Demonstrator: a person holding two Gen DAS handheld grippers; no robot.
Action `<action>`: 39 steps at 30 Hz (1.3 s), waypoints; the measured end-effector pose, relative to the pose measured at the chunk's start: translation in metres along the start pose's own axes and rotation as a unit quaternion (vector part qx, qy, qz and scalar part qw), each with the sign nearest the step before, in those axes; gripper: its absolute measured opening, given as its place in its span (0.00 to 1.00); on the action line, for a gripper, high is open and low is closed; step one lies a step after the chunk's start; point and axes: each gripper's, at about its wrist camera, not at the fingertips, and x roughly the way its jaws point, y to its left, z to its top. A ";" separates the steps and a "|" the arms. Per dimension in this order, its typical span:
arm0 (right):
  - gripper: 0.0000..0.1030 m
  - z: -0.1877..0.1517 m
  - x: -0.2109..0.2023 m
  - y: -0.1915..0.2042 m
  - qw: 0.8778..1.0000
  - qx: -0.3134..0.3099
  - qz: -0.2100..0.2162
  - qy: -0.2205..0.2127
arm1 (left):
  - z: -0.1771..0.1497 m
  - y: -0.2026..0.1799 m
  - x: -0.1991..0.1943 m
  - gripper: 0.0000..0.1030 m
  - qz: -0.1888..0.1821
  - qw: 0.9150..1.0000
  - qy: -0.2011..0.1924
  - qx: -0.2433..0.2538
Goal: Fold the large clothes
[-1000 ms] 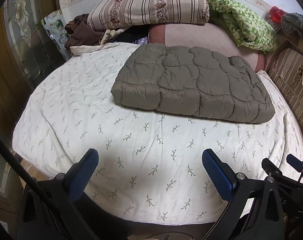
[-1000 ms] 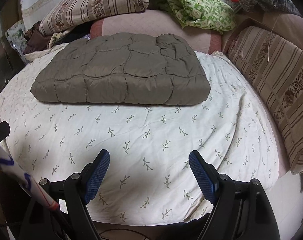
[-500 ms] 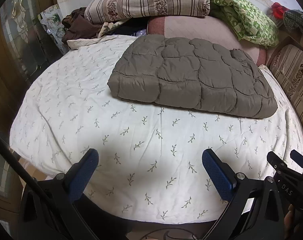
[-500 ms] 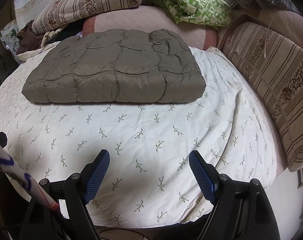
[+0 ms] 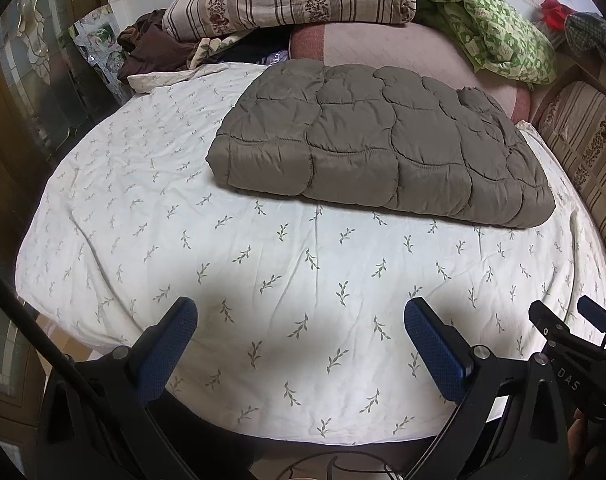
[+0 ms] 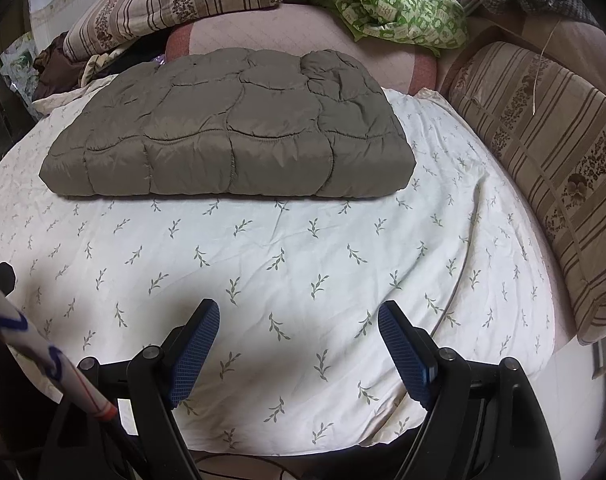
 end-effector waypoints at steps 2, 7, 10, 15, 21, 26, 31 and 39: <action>0.83 0.000 0.001 0.000 1.000 -0.002 -0.002 0.002 | 0.000 0.000 0.001 1.00 0.000 1.000 0.001 0.000; 0.83 -0.001 0.004 0.002 1.000 -0.008 -0.006 0.009 | 0.000 0.000 0.002 1.00 0.001 1.000 0.002 -0.001; 0.83 -0.001 0.005 0.002 1.000 -0.011 -0.009 0.010 | -0.001 0.001 0.004 1.00 0.001 1.000 0.004 -0.003; 0.83 -0.002 0.005 0.002 1.000 -0.011 -0.012 0.009 | -0.002 0.000 0.005 1.00 0.002 1.000 0.007 -0.001; 0.83 -0.002 0.009 0.000 1.000 -0.012 -0.013 0.012 | -0.002 0.002 0.006 1.00 0.010 1.000 0.006 -0.002; 0.83 -0.001 0.013 -0.006 1.000 -0.007 -0.015 0.014 | 0.001 0.013 0.018 1.00 0.006 1.000 0.021 -0.022; 0.83 0.004 0.017 -0.014 1.000 -0.003 -0.022 0.010 | 0.000 0.028 0.038 0.88 0.000 0.998 0.052 -0.038; 0.83 0.037 0.029 -0.048 0.999 0.031 0.009 -0.016 | 0.039 0.072 0.062 0.70 0.001 0.995 0.060 -0.074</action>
